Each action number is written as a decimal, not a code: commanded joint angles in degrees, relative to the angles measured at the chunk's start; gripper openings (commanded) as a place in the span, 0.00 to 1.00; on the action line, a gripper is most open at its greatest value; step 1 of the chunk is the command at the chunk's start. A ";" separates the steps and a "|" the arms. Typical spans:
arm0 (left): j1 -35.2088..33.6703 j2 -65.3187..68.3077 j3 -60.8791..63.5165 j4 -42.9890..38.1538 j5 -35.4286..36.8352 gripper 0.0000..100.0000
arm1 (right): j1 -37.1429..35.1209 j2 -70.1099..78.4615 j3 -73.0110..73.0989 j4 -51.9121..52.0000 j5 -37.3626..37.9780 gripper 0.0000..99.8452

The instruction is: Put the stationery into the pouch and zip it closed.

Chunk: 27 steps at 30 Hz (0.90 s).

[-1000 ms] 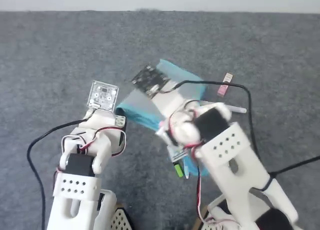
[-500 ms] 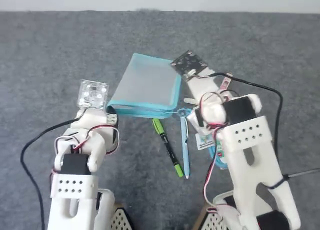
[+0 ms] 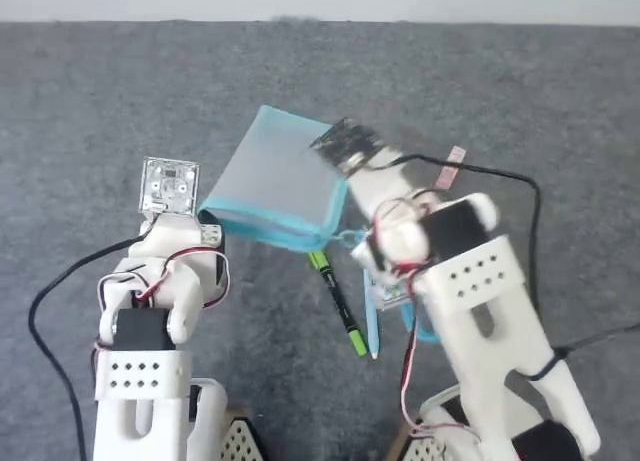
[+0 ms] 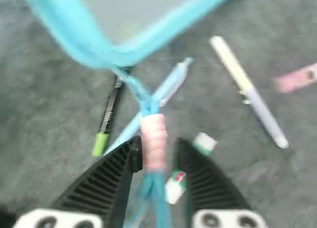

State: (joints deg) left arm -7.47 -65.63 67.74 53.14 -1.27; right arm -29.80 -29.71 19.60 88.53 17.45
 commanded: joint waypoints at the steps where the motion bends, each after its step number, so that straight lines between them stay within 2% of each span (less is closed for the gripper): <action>1: 0.26 -0.44 -3.56 -0.26 1.23 0.03 | -8.31 -2.68 -0.35 3.47 -0.88 0.32; 4: 0.26 -0.44 -3.56 -0.26 2.20 0.03 | -8.31 -2.95 -0.62 3.65 -1.14 0.37; 10: 0.62 -0.44 -3.56 -0.26 2.11 0.03 | -2.68 -2.33 -0.44 -1.63 -1.41 0.37; 14: 0.70 -0.44 -3.56 -0.26 2.02 0.03 | -8.22 -2.24 2.02 -10.86 -1.23 0.37; 20: 0.70 -0.44 -3.56 -0.26 2.02 0.03 | -16.40 -2.33 16.79 -33.63 -0.79 0.38; 27: 0.70 -0.44 -3.56 -0.26 2.02 0.03 | -17.63 -2.15 18.46 -40.13 -0.79 0.37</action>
State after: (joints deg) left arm -7.12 -65.63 67.74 53.14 -0.04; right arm -46.86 -29.98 38.59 52.92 16.66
